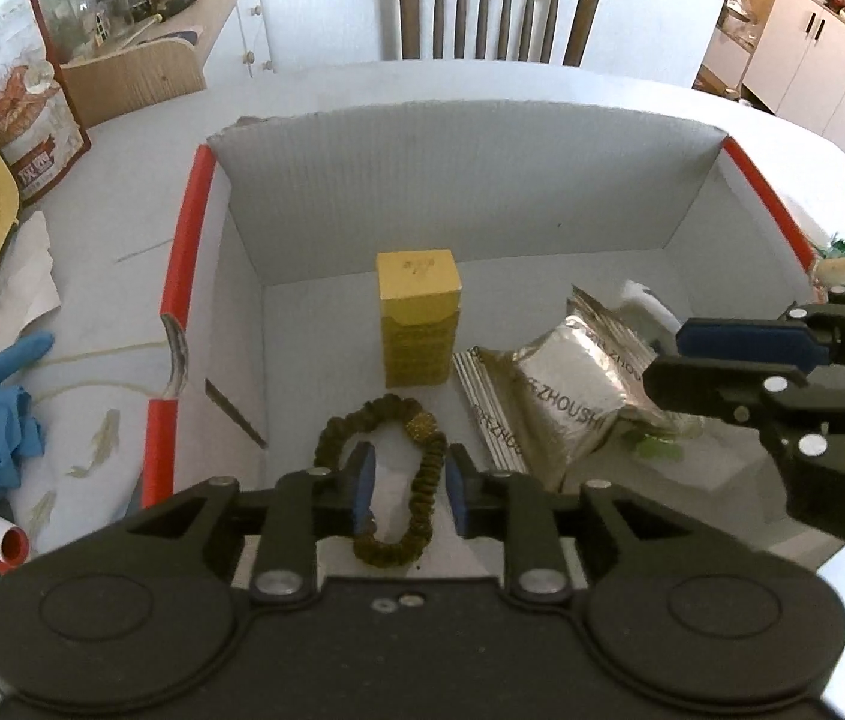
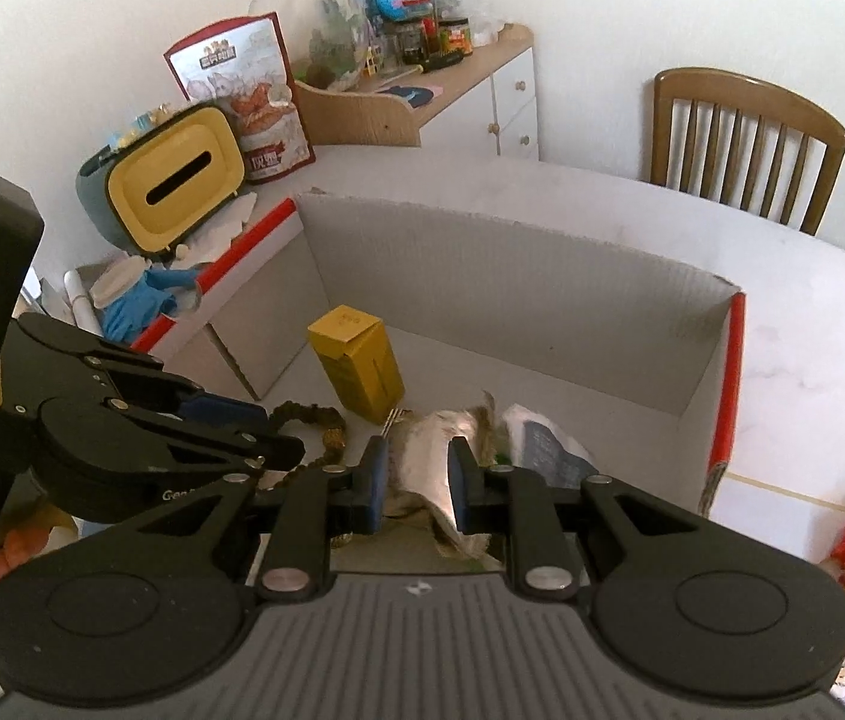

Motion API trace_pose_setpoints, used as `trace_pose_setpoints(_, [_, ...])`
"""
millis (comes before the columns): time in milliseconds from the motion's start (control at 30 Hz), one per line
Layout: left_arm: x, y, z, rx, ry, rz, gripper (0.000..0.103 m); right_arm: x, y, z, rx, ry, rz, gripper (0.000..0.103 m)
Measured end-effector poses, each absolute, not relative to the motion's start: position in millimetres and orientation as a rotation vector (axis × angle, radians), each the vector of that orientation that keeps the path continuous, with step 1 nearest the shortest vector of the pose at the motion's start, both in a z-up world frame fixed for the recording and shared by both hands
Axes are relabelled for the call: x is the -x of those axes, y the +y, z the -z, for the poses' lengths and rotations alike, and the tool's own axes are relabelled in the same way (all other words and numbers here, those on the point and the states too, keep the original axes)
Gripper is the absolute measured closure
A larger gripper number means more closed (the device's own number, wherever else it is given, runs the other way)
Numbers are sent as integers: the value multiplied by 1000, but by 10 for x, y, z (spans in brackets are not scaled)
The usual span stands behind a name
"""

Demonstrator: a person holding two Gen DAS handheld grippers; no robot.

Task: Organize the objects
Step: 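Open both grippers to drop the bracelet and foil packet into the box, then move both tools back toward the remaining toys on the plate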

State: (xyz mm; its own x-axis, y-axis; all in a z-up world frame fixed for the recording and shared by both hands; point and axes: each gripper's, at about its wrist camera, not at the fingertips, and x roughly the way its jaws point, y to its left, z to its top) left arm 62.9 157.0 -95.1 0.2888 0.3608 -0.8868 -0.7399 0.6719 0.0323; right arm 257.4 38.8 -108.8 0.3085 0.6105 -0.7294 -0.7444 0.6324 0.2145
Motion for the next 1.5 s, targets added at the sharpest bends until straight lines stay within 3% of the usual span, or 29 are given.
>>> trace_pose_setpoints(167, [-619,1493,839,423,1015,-764,74,-2513,308,992,169,851,-888,74])
trace_pose_setpoints(467, [-566,1335,636,404,962,-776,64,-2379,84,793,138,807,-888,73])
trace_pose_setpoints(533, [-557,1270,585,396,948,-782,61,-2328,43,749,141,795,-891,70])
trace_pose_setpoints(600, [-554,1210,536,390,936,-784,59,-2267,-1,702,145,772,-890,54])
trace_pose_setpoints(633, [-548,1185,515,393,930,-789,58,-2244,-25,683,140,764,-893,52])
trace_pose_setpoints(867, [-563,1001,368,374,885,-800,48,-2155,-193,560,116,741,-895,51])
trace_pose_setpoints(1267, [-709,642,89,332,791,-784,35,-2082,-630,345,33,703,-864,36])
trace_pose_setpoints(1500, [-854,417,-14,301,757,-768,18,-2064,-965,263,1,687,-840,24])
